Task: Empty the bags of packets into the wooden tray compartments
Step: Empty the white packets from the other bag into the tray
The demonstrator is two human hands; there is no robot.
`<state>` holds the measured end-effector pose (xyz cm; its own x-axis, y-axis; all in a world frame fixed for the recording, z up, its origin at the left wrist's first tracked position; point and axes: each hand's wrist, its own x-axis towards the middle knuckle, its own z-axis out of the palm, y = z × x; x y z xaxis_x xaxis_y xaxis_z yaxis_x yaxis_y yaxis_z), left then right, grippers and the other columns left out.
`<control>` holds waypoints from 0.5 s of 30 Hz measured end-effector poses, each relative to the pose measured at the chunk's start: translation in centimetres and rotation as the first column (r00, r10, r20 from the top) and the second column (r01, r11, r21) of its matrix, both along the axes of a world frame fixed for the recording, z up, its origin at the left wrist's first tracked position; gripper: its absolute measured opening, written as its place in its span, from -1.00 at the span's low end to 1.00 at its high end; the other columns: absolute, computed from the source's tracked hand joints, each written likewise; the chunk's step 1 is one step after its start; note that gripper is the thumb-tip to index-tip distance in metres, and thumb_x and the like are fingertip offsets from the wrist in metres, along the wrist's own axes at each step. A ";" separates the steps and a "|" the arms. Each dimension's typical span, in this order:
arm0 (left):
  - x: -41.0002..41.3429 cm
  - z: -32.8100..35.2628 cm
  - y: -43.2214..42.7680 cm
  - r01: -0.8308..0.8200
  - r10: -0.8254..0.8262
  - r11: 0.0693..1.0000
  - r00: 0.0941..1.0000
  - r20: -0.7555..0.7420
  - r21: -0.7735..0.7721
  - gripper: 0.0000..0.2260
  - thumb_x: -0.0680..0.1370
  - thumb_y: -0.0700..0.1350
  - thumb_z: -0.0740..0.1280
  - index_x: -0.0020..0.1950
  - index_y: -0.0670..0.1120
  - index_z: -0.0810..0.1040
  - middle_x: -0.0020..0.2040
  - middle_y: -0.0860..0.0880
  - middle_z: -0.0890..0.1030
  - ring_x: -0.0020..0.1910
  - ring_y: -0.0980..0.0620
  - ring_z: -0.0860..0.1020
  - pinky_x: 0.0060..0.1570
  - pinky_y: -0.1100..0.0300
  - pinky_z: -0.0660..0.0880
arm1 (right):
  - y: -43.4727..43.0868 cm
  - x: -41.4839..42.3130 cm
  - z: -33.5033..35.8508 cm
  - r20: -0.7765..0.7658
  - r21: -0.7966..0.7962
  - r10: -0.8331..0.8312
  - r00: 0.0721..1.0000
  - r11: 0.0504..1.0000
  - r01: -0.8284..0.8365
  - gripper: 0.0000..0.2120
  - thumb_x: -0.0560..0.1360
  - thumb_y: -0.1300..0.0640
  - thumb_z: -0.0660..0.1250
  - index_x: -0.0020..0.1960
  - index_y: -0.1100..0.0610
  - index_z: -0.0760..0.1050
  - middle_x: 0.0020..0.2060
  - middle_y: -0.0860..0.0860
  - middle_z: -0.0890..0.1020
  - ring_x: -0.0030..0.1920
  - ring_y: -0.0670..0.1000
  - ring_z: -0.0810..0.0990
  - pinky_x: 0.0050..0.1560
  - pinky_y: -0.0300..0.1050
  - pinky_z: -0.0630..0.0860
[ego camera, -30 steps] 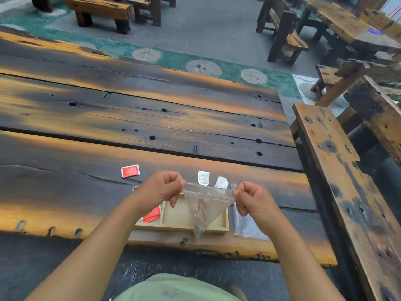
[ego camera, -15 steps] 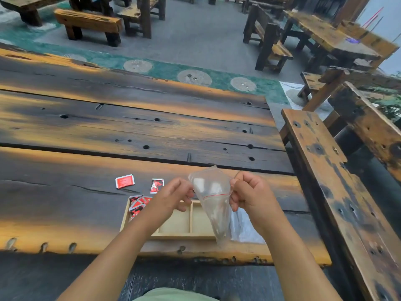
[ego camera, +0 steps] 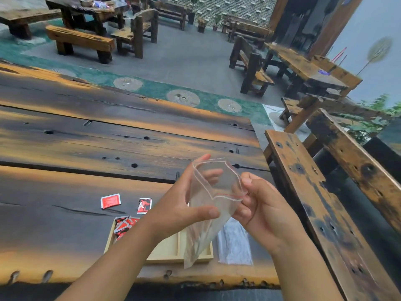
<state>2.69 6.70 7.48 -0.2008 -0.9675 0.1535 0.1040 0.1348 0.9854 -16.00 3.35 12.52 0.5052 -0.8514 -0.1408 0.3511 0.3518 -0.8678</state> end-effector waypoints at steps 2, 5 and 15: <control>-0.5 0.3 0.2 -0.068 0.066 0.997 0.995 -0.074 -0.032 -0.08 0.24 0.22 0.60 0.50 0.27 0.21 0.30 -0.02 0.59 0.36 -0.01 0.52 0.31 -0.08 0.46 | 0.2 0.1 0.2 0.031 0.025 0.011 0.999 1.000 -0.012 -0.80 0.45 0.20 0.30 -0.31 0.12 0.34 -0.49 0.01 0.33 -0.55 -0.05 0.35 -0.34 -0.09 0.22; -1.3 0.5 0.4 -0.178 0.168 0.983 0.974 -0.153 -0.053 -0.17 0.24 0.21 0.61 0.43 0.25 0.32 0.17 -0.03 0.64 0.24 -0.08 0.60 0.24 -0.08 0.51 | 0.5 0.2 0.6 0.065 0.035 0.033 0.997 0.999 -0.035 -0.80 0.40 0.17 0.37 -0.32 0.11 0.37 -0.51 0.00 0.34 -0.55 -0.06 0.35 -0.25 -0.03 0.22; -2.6 2.2 -0.2 -0.251 0.207 0.965 0.910 -0.359 -0.080 -0.44 0.39 -0.08 0.50 0.35 0.03 0.42 -0.09 0.04 0.65 -0.04 0.01 0.64 -0.03 0.12 0.54 | 0.2 -0.7 -0.1 0.004 -0.055 -0.136 0.991 0.989 0.136 -0.69 0.58 0.00 0.22 -0.25 0.17 0.42 -0.41 0.13 0.37 -0.45 0.02 0.42 -0.30 -0.08 0.34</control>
